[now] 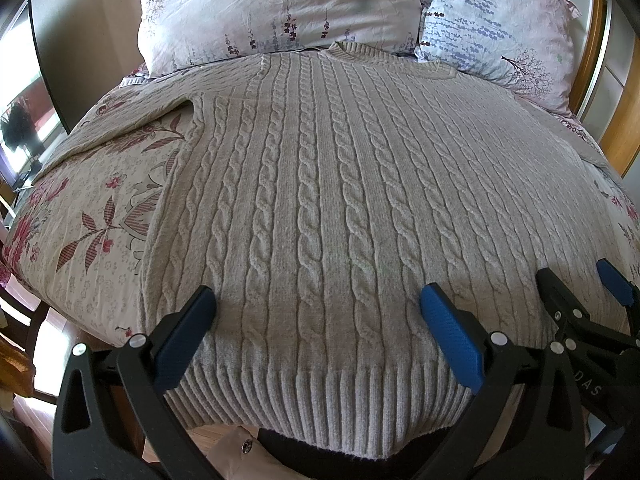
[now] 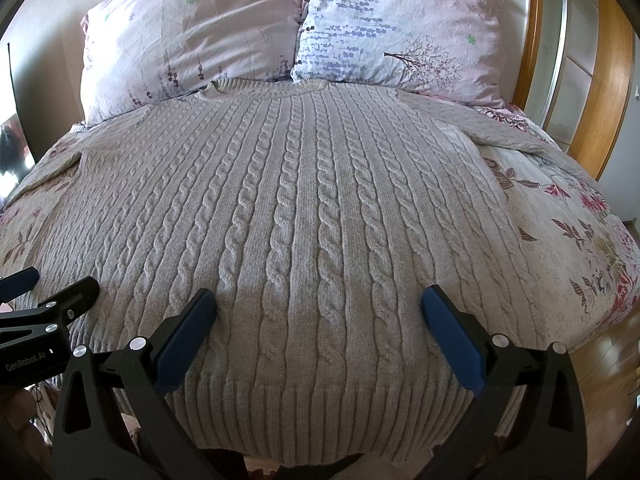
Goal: Fold small clothes
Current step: 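Move the right gripper to the sweater sleeve cuff and grasp it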
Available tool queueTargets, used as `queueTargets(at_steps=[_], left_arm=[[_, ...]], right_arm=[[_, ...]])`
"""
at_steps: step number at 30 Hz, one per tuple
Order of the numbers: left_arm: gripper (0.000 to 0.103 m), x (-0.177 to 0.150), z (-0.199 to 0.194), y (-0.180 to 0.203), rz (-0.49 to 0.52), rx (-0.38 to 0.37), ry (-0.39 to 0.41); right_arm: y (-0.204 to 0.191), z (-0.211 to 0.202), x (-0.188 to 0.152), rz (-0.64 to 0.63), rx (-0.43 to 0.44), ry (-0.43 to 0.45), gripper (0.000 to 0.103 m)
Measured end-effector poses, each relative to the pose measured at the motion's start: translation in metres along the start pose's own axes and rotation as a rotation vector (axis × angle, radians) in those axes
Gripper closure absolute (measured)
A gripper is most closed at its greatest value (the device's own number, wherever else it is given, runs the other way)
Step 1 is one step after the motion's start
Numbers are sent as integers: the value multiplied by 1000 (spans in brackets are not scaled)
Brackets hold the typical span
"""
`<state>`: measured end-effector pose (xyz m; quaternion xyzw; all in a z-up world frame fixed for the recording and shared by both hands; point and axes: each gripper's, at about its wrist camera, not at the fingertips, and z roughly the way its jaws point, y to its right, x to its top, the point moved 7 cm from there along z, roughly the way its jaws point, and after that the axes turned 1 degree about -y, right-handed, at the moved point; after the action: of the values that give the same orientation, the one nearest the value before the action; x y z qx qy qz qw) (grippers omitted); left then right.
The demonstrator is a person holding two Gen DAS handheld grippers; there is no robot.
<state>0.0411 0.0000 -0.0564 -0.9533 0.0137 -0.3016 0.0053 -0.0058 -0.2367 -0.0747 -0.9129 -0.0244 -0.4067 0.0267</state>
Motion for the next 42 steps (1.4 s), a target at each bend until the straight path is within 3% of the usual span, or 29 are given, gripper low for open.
queueTargets(at_steps=[17,27,32,36,39,42], left_arm=[[2,1,0,0,11,2,2],[2,23,8,5,51,37,10],[2,40,13,9,85,37,9],[2,56,19,10,81,-5,9],[2,69,22,10,72,-48,30],[2,85,18,11,57,-111,83]], right_arm=[[-3,3,0,-24,14,-2,1],[7,5,10,-128,170,16,1],[66,0,52,32,159,60,1],[155,4,91,302,147,85,2],[218,18,110,511,146,80,21],[281,34,112,726,128,62,30]])
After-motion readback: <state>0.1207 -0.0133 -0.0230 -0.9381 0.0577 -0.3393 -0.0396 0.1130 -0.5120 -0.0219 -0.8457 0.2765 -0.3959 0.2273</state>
